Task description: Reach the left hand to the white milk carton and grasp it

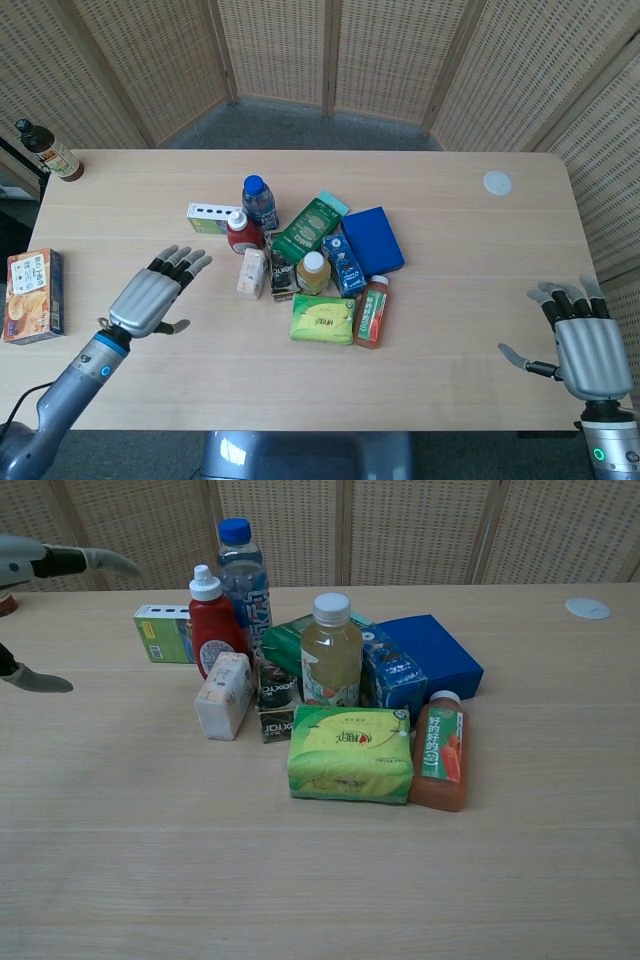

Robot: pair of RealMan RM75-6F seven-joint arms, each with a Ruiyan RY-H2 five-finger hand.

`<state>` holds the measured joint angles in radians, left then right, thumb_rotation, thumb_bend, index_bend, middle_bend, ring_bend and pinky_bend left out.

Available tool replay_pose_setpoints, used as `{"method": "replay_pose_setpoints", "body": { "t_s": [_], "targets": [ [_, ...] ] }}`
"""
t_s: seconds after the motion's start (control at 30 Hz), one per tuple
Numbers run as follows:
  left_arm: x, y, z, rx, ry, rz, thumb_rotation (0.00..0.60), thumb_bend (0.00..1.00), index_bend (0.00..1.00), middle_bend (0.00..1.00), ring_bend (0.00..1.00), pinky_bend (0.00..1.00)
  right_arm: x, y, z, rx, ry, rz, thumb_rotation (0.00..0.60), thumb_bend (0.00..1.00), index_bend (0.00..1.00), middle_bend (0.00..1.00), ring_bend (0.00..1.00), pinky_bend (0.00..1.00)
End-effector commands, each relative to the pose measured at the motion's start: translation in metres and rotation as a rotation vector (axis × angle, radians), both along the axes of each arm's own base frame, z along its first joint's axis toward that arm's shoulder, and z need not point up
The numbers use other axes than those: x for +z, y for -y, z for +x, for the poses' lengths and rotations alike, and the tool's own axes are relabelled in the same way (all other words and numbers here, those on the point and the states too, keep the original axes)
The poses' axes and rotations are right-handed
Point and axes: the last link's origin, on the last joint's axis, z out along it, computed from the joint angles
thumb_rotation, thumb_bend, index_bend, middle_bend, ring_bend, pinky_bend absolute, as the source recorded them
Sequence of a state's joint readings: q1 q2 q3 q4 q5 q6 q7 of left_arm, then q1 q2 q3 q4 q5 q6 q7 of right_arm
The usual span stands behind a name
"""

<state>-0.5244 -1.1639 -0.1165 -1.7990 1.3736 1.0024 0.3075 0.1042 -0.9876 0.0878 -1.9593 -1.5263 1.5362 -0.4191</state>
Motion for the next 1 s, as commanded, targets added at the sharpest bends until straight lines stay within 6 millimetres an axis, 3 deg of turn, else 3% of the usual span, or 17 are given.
{"method": "replay_pose_setpoints", "body": {
  "t_s": [0.03, 0.7, 1.0],
  "targets": [
    [-0.012, -0.011, 0.003, -0.028, -0.051, -0.007, 0.6, 0.24, 0.04, 0.01, 0.0, 0.0, 0.001, -0.001, 0.0, -0.001, -0.004, -0.001, 0.27, 0.17, 0.27, 0.27, 0.21, 0.0],
    [-0.086, -0.05, 0.019, -0.07, -0.134, -0.108, 0.6, 0.24, 0.04, 0.0, 0.0, 0.0, 0.007, -0.001, -0.003, -0.025, -0.02, -0.016, 0.275, 0.17, 0.28, 0.27, 0.21, 0.0],
    [-0.107, -0.066, 0.027, -0.091, -0.148, -0.109, 0.6, 0.24, 0.05, 0.0, 0.0, 0.0, 0.011, -0.003, -0.006, -0.036, -0.026, -0.026, 0.268, 0.17, 0.28, 0.27, 0.21, 0.0]
  ]
}}
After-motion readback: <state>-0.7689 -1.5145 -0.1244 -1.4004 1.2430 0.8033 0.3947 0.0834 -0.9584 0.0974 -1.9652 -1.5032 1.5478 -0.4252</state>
